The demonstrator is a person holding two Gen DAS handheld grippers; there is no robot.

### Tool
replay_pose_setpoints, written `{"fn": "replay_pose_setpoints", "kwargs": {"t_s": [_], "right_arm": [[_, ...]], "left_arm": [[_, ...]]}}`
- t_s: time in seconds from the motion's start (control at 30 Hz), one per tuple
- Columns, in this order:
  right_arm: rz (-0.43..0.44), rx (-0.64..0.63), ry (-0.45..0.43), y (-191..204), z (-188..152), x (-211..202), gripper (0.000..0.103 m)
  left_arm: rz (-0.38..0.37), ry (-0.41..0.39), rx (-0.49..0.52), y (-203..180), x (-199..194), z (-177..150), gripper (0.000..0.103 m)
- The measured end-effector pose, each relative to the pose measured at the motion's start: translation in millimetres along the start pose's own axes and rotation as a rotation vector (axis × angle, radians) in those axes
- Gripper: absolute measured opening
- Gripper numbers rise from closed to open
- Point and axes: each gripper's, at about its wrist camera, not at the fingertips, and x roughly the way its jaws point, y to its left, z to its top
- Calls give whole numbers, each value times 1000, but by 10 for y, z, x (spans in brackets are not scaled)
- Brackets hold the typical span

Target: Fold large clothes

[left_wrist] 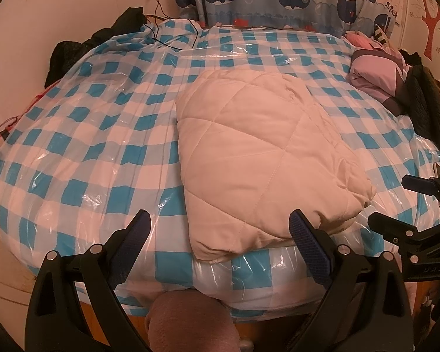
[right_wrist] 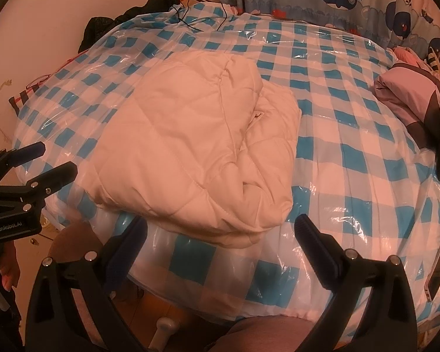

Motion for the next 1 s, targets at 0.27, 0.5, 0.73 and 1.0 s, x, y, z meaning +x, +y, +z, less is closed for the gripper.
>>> {"fn": "replay_pose_setpoints", "kwargs": {"t_s": [0.27, 0.5, 0.73, 1.0], "right_arm": [[-1, 1, 2, 6, 9, -1, 96], [1, 0, 3, 27, -26, 11, 96], [5, -1, 4, 40, -37, 17, 96], [11, 1, 7, 92, -71, 10, 96]], "left_arm": [[0, 1, -1, -9, -1, 2, 91], [-2, 17, -3, 45, 4, -1, 91], [7, 13, 3, 49, 3, 3, 91], [26, -9, 15, -20, -44, -1, 94]]}}
